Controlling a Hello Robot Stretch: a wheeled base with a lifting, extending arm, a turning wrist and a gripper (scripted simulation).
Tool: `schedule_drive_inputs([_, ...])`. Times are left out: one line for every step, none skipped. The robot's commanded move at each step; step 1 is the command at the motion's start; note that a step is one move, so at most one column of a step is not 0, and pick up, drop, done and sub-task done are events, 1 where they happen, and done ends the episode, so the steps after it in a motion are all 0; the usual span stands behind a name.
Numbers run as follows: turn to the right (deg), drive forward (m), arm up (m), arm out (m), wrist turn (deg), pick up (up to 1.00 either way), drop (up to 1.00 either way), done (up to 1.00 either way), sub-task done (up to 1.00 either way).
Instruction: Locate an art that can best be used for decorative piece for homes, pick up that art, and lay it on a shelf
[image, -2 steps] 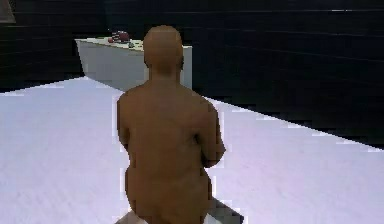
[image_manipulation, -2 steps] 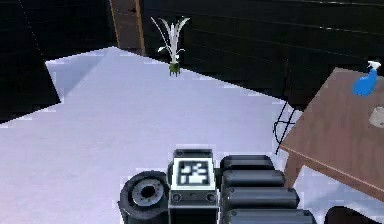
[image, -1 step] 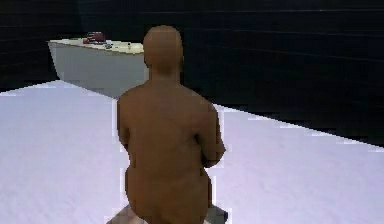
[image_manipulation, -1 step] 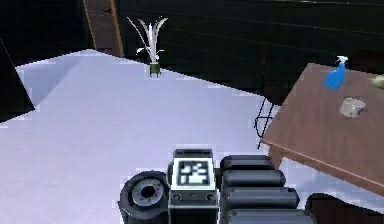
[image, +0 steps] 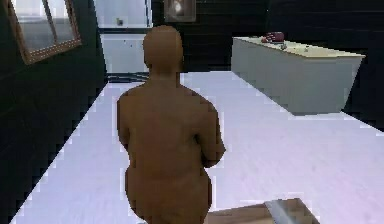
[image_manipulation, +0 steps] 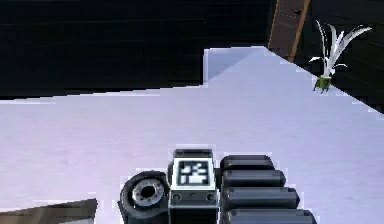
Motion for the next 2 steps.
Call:
schedule_drive_inputs([-45.0,0.00,0.00,0.00,0.0,0.00,0.00,0.00,0.00])
schedule_drive_inputs([-45.0,0.00,0.00,0.00,0.0,0.00,0.00,0.00,0.00])
